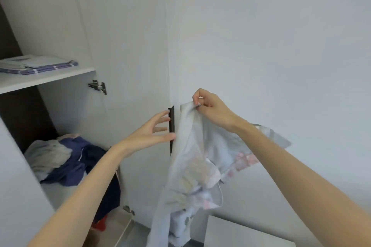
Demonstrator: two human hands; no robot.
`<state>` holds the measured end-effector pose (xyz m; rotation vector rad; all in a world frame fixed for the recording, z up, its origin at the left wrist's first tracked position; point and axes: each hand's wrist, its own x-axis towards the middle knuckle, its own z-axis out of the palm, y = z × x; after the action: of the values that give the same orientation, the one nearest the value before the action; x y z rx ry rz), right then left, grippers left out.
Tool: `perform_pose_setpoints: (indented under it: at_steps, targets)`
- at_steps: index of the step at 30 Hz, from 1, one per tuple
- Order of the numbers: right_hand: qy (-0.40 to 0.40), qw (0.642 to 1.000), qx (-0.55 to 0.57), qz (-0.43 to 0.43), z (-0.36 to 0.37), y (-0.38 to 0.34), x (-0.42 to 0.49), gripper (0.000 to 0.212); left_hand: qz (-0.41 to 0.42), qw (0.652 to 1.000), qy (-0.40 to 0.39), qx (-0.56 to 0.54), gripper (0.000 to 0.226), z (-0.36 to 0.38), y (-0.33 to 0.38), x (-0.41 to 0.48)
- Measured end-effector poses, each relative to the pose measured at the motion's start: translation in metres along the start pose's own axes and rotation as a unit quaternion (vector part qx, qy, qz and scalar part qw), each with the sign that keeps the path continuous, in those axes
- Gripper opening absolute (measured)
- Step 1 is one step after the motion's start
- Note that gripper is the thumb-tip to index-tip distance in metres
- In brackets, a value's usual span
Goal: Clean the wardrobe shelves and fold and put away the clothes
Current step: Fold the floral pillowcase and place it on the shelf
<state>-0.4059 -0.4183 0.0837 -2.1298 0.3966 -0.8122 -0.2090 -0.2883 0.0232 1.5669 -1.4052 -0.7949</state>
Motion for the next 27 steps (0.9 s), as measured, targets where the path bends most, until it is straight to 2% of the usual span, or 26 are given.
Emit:
perform_pose_setpoints:
  at_steps: [2,3,5,8,12,16,20,23,25,27]
  targets:
    - [-0.055,0.998,0.021,-0.019,0.035,-0.015,0.012,0.035,0.021,0.997,0.069,-0.007,0.072,-0.021,-0.002,-0.018]
    - [-0.074,0.996,0.032,-0.029,0.05,-0.024,0.017,0.035,0.025,0.996,0.085,0.016,0.075,-0.031,-0.004,-0.025]
    - [-0.109,0.991,0.052,-0.049,0.077,-0.041,0.026,0.036,0.023,0.995,0.069,0.068,0.082,-0.051,-0.01,-0.043]
    - [-0.143,0.985,0.058,-0.072,0.108,-0.061,0.035,0.037,0.04,0.993,0.02,0.108,0.062,-0.069,-0.018,-0.073]
    - [-0.1,0.992,0.014,-0.074,0.134,-0.065,0.044,0.037,-0.003,0.993,0.052,0.109,0.02,-0.091,-0.033,-0.104]
    - [-0.063,0.991,-0.096,-0.066,0.152,-0.052,0.046,0.036,-0.038,0.959,0.139,0.243,0.029,-0.124,-0.059,-0.126]
    - [-0.006,0.993,-0.097,-0.068,0.166,-0.041,0.049,0.035,-0.094,0.934,0.138,0.317,0.026,-0.145,-0.071,-0.144]
    - [0.055,0.993,-0.079,-0.062,0.164,-0.03,0.054,0.037,-0.159,0.891,0.163,0.392,0.019,-0.163,-0.081,-0.158]
    - [0.065,0.994,-0.081,-0.041,0.162,-0.022,0.057,0.036,-0.179,0.868,0.218,0.409,0.013,-0.169,-0.085,-0.167]
    - [0.034,0.995,-0.09,-0.012,0.162,-0.013,0.059,0.036,-0.143,0.858,0.29,0.4,0.008,-0.172,-0.084,-0.17]
